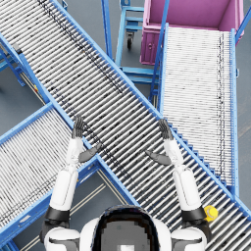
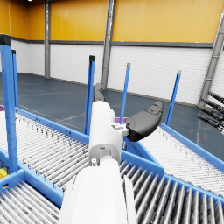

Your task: Pick up the oil and place it on the left assembly line, put the cola on the right, and keep Sprite still

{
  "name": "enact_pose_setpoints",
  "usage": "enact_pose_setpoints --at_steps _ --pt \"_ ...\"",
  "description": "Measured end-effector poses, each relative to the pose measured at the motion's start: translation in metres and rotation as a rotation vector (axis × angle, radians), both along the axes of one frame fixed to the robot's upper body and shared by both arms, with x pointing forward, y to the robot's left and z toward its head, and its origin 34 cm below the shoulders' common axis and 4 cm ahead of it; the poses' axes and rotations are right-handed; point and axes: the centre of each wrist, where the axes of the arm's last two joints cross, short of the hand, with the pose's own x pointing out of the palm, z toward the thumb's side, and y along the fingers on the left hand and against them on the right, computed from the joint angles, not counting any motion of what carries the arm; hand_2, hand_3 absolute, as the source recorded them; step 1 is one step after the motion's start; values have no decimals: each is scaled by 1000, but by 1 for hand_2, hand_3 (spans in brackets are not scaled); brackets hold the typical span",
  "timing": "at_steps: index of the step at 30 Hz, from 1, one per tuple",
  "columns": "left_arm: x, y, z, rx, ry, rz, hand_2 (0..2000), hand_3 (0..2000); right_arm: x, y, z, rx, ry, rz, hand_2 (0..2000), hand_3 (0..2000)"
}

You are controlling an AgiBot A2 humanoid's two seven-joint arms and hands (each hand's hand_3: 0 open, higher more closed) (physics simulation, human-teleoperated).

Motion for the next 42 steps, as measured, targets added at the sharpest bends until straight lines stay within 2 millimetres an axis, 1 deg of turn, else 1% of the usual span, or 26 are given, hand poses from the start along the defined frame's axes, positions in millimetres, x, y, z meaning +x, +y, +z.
enact_pose_setpoints --at_steps 42 --pt "0 0 0 0 0 0 0 0 0 0 0 0 0 0 0 0"
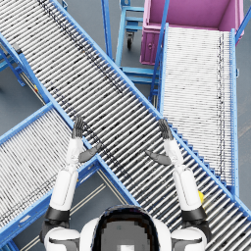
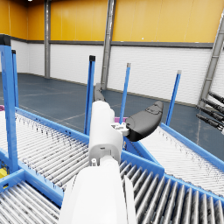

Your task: Pick up the oil and place it on the left assembly line, put the cola on the right, and keep Sprite still

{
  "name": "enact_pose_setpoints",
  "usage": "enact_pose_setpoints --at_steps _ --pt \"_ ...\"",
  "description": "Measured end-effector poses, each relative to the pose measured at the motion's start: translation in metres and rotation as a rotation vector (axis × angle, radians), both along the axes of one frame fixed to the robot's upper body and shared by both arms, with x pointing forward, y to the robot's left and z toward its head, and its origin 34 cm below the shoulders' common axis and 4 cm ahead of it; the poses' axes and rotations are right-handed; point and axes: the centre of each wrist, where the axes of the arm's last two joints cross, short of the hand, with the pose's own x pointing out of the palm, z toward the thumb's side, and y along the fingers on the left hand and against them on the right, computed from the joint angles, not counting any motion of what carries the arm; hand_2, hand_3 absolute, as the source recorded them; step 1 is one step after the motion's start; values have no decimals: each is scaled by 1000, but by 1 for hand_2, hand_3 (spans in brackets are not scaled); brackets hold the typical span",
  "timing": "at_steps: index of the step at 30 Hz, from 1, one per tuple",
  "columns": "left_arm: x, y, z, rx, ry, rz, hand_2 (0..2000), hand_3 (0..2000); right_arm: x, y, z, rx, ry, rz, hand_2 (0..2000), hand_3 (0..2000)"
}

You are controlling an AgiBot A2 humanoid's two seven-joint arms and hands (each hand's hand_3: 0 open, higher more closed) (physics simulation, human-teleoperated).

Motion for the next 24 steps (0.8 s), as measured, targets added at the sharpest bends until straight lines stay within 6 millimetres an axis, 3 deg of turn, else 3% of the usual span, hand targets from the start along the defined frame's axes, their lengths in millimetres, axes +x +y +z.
enact_pose_setpoints --at_steps 10,13,24 --pt "0 0 0 0 0 0 0 0 0 0 0 0 0 0 0 0" --pt "1 -2 -2 -5 -69 -50 0 0 1 4 -2 55 -37 -55 0 0" --pt "1 9 32 -78 -245 -16 0 0 0 1 26 157 -164 -117 0 0"
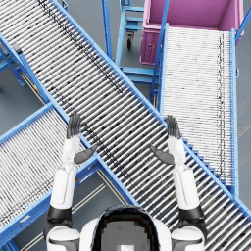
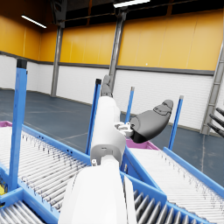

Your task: Pick up the oil and place it on the left assembly line, put the cola on the right, and keep Sprite still

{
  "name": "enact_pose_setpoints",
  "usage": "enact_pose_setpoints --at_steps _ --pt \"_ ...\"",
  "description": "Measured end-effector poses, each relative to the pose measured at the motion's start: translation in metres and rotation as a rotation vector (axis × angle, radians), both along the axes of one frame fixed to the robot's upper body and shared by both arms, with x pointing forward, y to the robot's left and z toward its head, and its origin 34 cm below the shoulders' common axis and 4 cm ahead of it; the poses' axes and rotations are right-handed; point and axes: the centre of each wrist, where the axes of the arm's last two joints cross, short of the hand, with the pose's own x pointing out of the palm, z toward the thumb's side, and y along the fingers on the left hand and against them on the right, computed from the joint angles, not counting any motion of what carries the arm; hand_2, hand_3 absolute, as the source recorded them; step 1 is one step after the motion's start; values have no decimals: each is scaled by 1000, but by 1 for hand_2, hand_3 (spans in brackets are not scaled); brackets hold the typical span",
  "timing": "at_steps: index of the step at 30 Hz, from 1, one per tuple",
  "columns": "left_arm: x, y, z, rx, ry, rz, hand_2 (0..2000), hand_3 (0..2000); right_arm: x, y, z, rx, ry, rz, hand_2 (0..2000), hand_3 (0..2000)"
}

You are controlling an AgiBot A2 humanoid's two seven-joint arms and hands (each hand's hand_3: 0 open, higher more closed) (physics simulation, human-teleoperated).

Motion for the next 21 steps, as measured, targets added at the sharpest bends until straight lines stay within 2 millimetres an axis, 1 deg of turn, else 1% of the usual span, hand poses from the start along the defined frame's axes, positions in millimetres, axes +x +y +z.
enact_pose_setpoints --at_steps 5,6,13,16,21 --pt "1 10 15 -36 -57 41 0 0 2 -9 15 39 -56 -40 0 0" --pt "1 12 18 -42 -69 50 0 0 2 -11 18 11 -75 -73 0 0" --pt "2 29 32 168 -165 298 0 0 6 -19 30 -196 -170 -281 0 0" --pt "2 34 37 213 -187 365 0 0 7 -22 35 -225 -196 -323 0 0" --pt "0 43 46 221 -219 421 0 0 6 -25 44 -225 -229 -355 0 0"
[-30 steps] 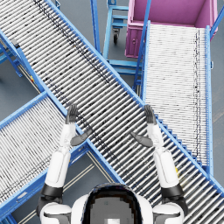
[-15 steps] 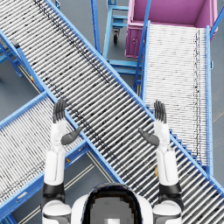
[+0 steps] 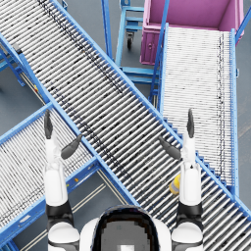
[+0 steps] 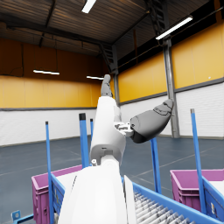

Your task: Pick up the oil and place it on the left assembly line, put the cola on the right, and keep Sprite still

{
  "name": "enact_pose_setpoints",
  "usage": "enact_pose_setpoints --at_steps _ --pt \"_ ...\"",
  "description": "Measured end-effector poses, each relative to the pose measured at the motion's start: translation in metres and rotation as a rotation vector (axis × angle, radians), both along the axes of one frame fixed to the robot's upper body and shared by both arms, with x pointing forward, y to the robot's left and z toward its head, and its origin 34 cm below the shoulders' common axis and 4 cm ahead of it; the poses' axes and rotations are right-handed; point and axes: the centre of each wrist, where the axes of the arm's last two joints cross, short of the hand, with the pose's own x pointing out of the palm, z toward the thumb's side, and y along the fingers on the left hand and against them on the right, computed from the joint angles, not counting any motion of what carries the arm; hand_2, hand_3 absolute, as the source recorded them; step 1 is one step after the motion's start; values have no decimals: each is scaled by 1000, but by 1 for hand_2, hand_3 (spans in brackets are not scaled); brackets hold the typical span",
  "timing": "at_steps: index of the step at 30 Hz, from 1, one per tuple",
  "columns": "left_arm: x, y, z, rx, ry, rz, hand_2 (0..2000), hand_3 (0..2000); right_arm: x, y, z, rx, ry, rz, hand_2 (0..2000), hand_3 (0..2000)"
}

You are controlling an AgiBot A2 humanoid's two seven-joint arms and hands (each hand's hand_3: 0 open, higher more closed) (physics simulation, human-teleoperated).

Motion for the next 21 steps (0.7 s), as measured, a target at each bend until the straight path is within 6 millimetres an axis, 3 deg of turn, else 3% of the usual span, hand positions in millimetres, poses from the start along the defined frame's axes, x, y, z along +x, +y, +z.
enact_pose_setpoints --at_steps 21 --pt "-4 6 5 -16 -28 31 0 0 1 -2 6 29 -24 -15 0 0"
